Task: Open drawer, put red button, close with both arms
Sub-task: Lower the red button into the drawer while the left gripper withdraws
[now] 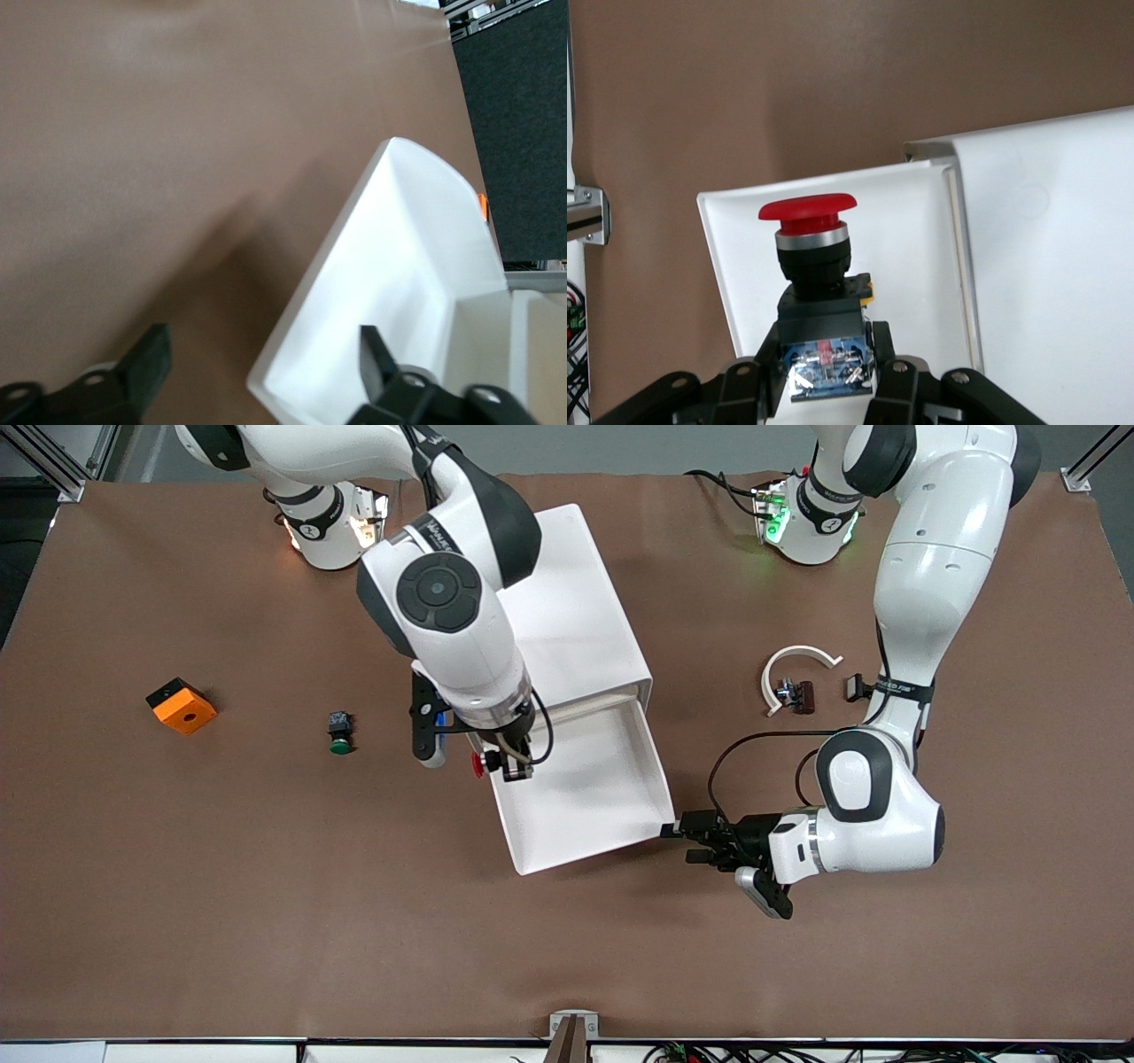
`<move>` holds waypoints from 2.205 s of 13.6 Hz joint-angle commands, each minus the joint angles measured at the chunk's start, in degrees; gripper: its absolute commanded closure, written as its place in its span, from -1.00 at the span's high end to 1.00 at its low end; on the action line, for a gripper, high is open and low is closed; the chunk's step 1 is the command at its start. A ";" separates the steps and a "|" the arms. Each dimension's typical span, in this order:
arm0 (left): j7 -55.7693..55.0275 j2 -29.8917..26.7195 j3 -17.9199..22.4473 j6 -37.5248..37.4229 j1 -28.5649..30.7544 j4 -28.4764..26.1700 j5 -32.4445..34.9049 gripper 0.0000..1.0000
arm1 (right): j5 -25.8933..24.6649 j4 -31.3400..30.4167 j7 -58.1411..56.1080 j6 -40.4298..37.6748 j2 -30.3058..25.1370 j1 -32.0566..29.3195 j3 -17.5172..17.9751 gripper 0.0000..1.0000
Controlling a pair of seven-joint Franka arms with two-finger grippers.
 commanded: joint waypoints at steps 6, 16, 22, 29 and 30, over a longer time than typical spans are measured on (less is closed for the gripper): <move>-1.21 -9.36 1.40 0.46 1.48 -1.07 18.12 1.00 | -0.60 5.67 4.29 5.09 7.77 4.61 -3.13 -1.00; -36.05 -10.68 2.03 2.66 -5.90 -1.25 58.62 1.00 | 0.11 5.59 4.38 8.43 11.64 5.23 -0.76 -1.00; -42.34 -10.16 1.76 2.66 -8.10 -1.42 62.63 1.00 | 0.11 5.24 5.53 10.19 13.66 5.76 -0.85 -1.00; -43.75 -10.07 1.67 2.66 -8.19 -1.51 62.72 1.00 | 0.02 5.06 5.35 12.74 14.63 5.32 -1.02 0.55; -43.93 -10.07 1.67 2.66 -8.19 -1.51 62.63 1.00 | -0.15 5.06 5.18 12.74 14.63 5.49 -1.20 1.00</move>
